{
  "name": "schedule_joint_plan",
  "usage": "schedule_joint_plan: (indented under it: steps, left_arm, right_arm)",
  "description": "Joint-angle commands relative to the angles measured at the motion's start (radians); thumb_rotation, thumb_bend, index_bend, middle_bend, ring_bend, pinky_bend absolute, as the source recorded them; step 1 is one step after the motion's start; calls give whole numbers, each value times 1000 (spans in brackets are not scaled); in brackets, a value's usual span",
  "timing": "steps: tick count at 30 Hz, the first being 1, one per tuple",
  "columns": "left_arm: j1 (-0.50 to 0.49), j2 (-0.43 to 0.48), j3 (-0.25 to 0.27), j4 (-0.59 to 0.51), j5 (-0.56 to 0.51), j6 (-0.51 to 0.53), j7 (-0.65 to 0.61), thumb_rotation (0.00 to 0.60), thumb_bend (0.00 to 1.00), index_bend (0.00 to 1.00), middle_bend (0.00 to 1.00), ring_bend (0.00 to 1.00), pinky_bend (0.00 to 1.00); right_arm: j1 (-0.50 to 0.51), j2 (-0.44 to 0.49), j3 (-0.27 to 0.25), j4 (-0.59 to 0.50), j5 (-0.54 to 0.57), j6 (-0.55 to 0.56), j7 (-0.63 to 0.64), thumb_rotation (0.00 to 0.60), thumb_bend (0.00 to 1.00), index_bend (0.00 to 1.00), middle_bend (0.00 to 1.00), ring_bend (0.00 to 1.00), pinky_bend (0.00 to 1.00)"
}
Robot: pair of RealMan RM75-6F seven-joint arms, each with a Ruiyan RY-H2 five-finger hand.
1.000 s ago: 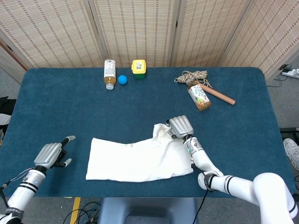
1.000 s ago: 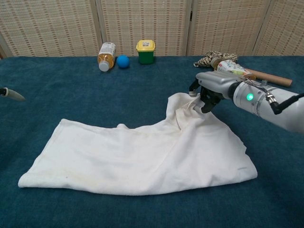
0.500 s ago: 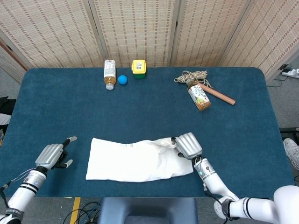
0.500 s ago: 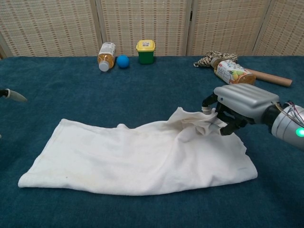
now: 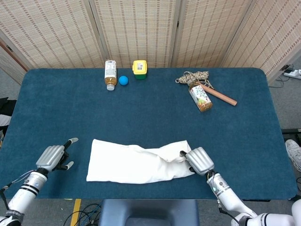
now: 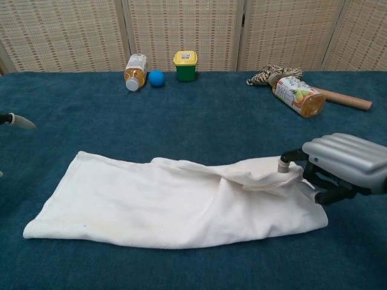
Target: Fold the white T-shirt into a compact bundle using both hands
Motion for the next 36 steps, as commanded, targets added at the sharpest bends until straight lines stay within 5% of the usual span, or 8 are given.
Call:
schedule_joint_plan:
  steps: [1, 12, 19, 30, 36]
  left_arm:
    - [-2, 0, -2, -3, 0, 1, 2, 600, 351, 138, 939, 860, 973]
    - [-5, 8, -3, -4, 14, 10, 15, 600, 351, 140, 939, 861, 973]
    - [-17, -12, 9, 57, 131, 55, 27, 600, 351, 221, 939, 857, 971]
    - [-91, -183, 104, 452, 500, 196, -24, 600, 329, 295, 928, 831, 947]
    - [-119, -298, 132, 667, 588, 277, -51, 600, 239, 306, 924, 828, 944]
  right_arm:
    - [-7, 10, -1, -12, -1, -8, -2, 600, 553, 181, 892, 972, 986]
    - [-42, 83, -6, -109, -50, 5, -8, 600, 543, 85, 892, 972, 986]
    - [-80, 184, 18, -181, -119, 106, 19, 600, 542, 85, 892, 972, 986]
    - [-135, 307, 99, -253, -134, 226, 52, 600, 541, 85, 893, 972, 986]
    - [-161, 326, 114, -263, -128, 244, 66, 600, 540, 85, 896, 972, 986]
